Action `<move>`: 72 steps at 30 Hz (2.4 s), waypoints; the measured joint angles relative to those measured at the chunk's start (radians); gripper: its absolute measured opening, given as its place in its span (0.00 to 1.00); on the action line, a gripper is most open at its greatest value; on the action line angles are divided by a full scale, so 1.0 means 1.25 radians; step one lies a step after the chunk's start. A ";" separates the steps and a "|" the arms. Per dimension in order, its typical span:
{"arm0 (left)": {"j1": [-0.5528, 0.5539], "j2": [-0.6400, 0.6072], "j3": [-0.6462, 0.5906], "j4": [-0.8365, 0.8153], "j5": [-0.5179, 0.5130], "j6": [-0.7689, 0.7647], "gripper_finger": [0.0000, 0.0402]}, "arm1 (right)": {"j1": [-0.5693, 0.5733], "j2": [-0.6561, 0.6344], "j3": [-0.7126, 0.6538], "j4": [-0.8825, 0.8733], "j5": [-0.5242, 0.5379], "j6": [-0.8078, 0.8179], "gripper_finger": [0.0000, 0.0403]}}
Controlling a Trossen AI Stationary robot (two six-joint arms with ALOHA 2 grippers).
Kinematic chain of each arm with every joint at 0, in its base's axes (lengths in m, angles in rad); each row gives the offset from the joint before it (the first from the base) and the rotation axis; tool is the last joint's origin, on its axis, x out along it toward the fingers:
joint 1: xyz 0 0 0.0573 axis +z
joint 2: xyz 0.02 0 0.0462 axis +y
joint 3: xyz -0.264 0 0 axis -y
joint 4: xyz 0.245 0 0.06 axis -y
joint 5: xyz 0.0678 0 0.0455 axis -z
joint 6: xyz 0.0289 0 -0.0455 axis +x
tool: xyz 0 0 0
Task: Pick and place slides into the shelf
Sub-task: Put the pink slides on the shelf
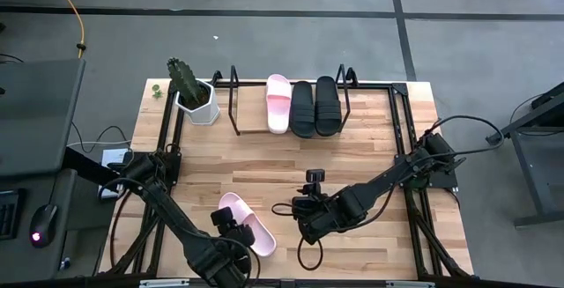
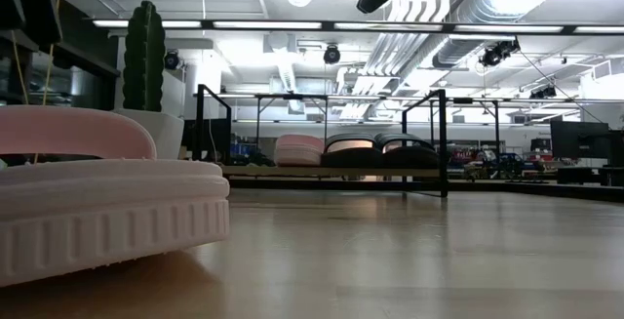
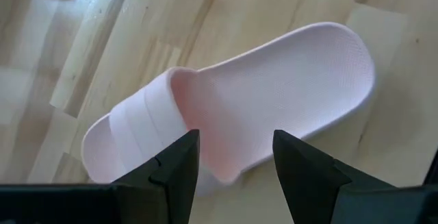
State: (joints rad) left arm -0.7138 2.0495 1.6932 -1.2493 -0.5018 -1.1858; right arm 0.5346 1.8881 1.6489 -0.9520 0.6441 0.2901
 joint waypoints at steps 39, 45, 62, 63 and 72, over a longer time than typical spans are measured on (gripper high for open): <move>0.041 -0.001 -0.102 0.037 -0.013 0.001 0.43 | 0.000 0.000 0.000 0.021 -0.011 -0.002 0.28; 0.071 -0.001 -0.112 0.040 -0.007 0.001 0.43 | 0.000 0.000 0.000 0.021 -0.011 -0.002 0.28; 0.091 -0.002 -0.159 -0.008 0.088 -0.086 0.43 | 0.000 0.000 0.000 0.024 -0.018 -0.002 0.28; 0.091 -0.002 -0.159 -0.012 0.097 -0.090 0.43 | 0.000 0.000 0.000 0.024 -0.019 -0.002 0.28; 0.090 -0.002 -0.159 -0.026 0.138 -0.139 0.43 | 0.000 0.000 0.000 0.025 -0.020 -0.002 0.28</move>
State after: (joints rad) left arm -0.6014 2.0476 1.4940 -1.2822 -0.3291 -1.3593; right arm 0.5341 1.8885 1.6489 -0.9202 0.6193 0.2874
